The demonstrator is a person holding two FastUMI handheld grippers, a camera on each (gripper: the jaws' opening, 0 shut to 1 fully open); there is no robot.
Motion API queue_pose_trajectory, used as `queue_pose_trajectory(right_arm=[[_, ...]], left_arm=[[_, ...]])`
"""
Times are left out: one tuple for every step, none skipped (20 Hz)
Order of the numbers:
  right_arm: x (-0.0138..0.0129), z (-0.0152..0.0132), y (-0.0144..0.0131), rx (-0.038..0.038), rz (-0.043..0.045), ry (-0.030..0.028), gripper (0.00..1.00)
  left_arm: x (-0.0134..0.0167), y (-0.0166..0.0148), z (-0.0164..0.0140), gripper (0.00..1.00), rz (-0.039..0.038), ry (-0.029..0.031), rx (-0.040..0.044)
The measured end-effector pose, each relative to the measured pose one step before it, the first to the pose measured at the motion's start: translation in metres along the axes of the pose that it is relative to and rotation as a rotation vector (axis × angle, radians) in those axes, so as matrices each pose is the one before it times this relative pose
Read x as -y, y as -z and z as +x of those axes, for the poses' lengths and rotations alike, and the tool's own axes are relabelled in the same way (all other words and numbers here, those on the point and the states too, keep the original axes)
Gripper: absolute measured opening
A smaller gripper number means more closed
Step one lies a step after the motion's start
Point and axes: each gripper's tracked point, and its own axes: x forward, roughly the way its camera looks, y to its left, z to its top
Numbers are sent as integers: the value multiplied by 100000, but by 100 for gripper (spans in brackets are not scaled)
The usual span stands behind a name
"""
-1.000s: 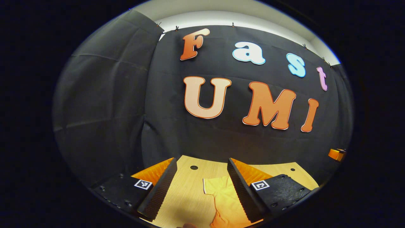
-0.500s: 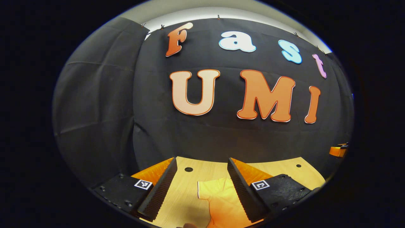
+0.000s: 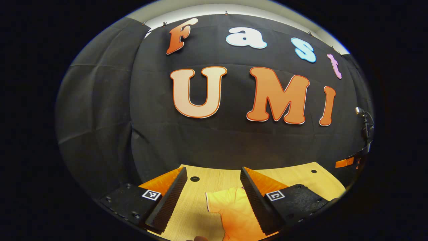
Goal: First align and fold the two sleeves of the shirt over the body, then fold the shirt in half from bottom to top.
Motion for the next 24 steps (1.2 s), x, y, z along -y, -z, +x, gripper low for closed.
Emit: queue_pose_trajectory(right_arm=[[-362, 1074, -155, -2604, 373, -1041, 99], [-326, 956, 31, -3000, 247, -257, 99], [-340, 1253, 136, -2905, -142, -714, 98], [-117, 1254, 153, -3336, -897, -51, 99], [-325, 1846, 633, -5535, -730, -150, 99], [-119, 1278, 466, -3914, -172, -547, 99], [40, 1448, 513, -3717, -22, 738, 99], [300, 1464, 600, -4330, -919, 525, 99], [475, 1393, 648, -3938, -311, 2198, 99], [199, 1526, 490, -3552, -1218, 1331, 100], [227, 1805, 447, -3980, -240, 1043, 100], [-107, 1733, 398, -4120, 1600, -373, 100], [63, 1453, 480, -3668, 2187, -47, 100], [117, 1212, 330, -2525, 655, 375, 100], [191, 1103, 281, -1613, 272, 585, 100], [56, 1031, 470, -2499, 583, 186, 100], [-118, 943, 350, -2293, 1435, -419, 100], [-92, 886, 271, -2100, 1595, -533, 100], [74, 1189, 358, -1948, 1672, 153, 100], [-116, 824, 178, -857, 336, -134, 100], [-115, 431, 197, -1034, 637, -424, 100], [-236, 376, 136, -1284, 909, -1164, 100], [-177, 424, 152, -828, 665, -633, 100], [79, 267, 20, -332, 245, 544, 100]], left_arm=[[-181, 273, -70, 98, -519, 279, -1238], [-480, 314, -102, 98, -346, -416, -629], [-467, -110, -116, 98, -168, -462, -53], [-403, -87, 58, 98, 48, -519, 208], [-648, -192, -24, 98, 126, -726, 71], [-539, -39, 157, 98, -20, -878, -245], [-621, 236, 117, 98, -262, -955, -500], [-537, 174, 109, 98, -704, -871, -1108], [-203, 325, 159, 98, -1234, -97, -925], [-83, 254, 241, 98, -1198, -123, -774], [-319, 250, 326, 98, -769, -404, -1017], [-557, 552, 498, 98, 89, -1188, -1518], [-171, 226, 314, 98, 149, -482, -736], [-151, 255, 315, 98, 191, -396, -817], [-167, 204, 319, 98, 198, -509, -1008], [-179, 468, 327, 98, 20, -433, -1143], [-172, 243, 309, 98, -154, -411, -1216], [-264, 514, 346, 98, -182, -402, -1252], [-382, 650, 434, 98, -137, -774, -1760], [-80, 163, 211, 98, -177, -389, -590], [-97, 198, 300, 98, -172, -206, -695], [-107, 408, 338, 98, -278, -368, -1236], [78, 148, 178, 98, -206, -16, -931], [-124, 270, 283, 98, -976, 216, -638]])
